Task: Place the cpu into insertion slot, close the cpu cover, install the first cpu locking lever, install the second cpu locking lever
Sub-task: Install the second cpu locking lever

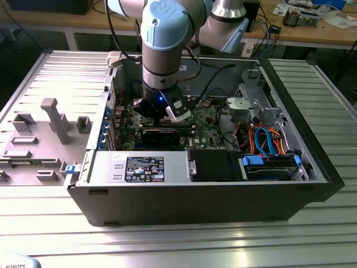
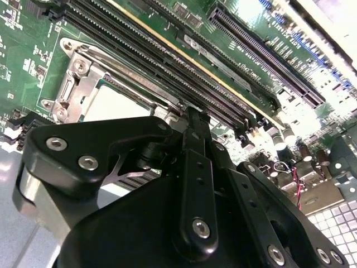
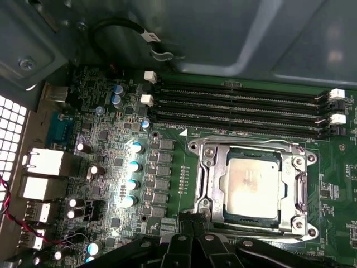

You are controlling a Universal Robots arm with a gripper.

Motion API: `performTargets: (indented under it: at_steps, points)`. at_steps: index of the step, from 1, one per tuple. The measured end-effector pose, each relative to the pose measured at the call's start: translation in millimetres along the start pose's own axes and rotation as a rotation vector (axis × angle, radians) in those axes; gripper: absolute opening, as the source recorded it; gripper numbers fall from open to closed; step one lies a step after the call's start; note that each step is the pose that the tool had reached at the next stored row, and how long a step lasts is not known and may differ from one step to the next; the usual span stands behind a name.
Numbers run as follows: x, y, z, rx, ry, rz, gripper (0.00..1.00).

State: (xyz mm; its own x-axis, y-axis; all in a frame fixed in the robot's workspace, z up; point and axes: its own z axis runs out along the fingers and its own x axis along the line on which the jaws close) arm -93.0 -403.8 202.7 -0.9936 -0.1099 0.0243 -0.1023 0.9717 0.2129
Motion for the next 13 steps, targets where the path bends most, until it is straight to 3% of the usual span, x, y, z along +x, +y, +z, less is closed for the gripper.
performTargets:
  at_steps: [2,3,13]
  points:
    - [0.0,-0.2,1.2,-0.0109,-0.0013,-0.001,0.11]
    - [0.1,-0.2,1.5,-0.0123,-0.0014,-0.001,0.11]
    - [1.5,-0.7,3.7,-0.0131,-0.0013,-0.001,0.11]
